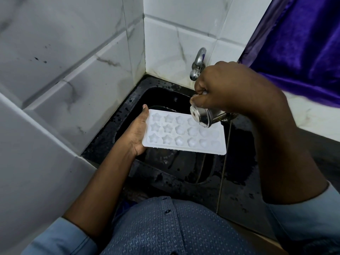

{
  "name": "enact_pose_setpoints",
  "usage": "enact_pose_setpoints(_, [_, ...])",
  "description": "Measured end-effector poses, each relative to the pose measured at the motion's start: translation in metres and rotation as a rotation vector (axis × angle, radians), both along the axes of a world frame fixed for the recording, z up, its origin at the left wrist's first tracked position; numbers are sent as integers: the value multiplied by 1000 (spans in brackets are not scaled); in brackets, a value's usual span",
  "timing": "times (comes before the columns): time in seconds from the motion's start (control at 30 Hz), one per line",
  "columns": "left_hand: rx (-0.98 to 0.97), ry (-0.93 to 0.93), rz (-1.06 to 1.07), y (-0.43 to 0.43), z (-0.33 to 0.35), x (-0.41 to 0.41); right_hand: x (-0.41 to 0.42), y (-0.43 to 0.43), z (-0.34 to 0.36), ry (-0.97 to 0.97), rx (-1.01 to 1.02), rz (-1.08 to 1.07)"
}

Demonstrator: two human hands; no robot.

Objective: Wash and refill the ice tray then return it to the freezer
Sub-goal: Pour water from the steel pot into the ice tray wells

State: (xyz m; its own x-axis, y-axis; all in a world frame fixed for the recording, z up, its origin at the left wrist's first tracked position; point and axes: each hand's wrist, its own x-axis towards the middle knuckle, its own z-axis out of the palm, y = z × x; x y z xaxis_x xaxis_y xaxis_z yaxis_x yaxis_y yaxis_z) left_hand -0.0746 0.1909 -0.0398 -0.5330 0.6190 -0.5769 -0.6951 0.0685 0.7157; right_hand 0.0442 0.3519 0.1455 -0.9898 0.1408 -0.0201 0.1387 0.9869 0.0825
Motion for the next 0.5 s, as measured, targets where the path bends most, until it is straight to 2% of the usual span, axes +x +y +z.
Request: enact_pose_setpoints(0.5, [4,-8,-28,0,-1,-3,4,4,0,18,-6,6])
